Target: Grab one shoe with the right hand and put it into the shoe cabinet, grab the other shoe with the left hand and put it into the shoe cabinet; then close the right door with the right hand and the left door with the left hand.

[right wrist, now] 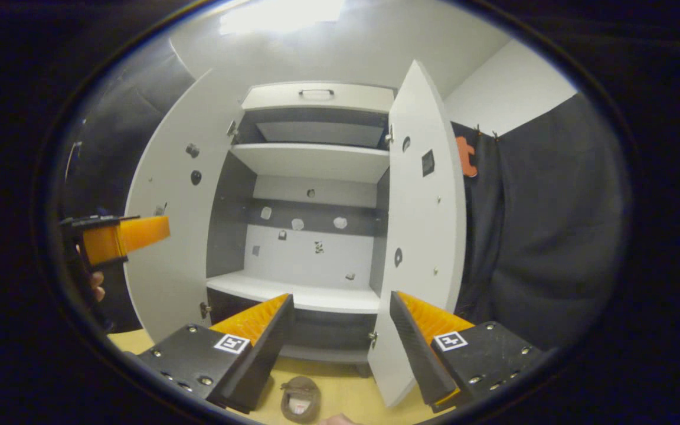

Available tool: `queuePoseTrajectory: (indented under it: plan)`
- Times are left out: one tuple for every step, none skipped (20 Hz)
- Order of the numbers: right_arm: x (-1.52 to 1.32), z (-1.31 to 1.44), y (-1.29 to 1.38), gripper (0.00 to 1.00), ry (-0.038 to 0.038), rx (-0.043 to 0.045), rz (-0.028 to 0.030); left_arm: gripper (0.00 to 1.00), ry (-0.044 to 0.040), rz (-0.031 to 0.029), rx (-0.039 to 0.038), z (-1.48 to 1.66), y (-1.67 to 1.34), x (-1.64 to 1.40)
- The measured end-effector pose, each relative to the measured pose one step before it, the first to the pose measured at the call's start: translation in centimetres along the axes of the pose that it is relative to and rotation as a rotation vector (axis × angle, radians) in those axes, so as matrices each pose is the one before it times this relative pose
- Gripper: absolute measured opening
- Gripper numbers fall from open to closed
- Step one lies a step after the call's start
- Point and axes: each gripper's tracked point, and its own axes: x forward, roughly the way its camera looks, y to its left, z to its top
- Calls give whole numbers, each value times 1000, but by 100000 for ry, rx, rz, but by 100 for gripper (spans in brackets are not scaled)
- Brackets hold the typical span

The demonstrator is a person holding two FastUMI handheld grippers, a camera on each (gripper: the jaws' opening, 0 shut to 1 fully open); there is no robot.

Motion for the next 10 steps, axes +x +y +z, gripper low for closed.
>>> queuePoseTrajectory:
  plan:
    - [424,-1985,629,96,2807,165,1358,99,39,-364,-205,-154,-63,91]
    - [418,-1973,668,98,3006,70,1360,97,74,-181,54,-249,0,124]
    - [427,-2190,743,98,3246,-496,1331,97,60,-41,-245,-276,82,128]
    - [421,-2275,625,96,3217,-592,1029,97,55,270,-405,-265,116,168]
    - [554,-2499,577,98,3568,-394,513,97,77,113,-564,-284,55,164]
    - [528,-2493,667,98,3963,95,739,98,-322,-205,-544,-259,-39,140]
    - [538,-2858,818,98,5147,449,1479,97,-179,-474,36,-220,-108,211]
    - [602,-2640,817,97,5537,913,1568,98,-345,-1209,294,-270,-110,239]
    - [766,-2496,860,98,5087,816,1673,98,-874,-2336,471,-75,-511,317]
    - [772,-2082,644,98,4897,591,1277,98,-320,-2460,276,-344,-419,329]
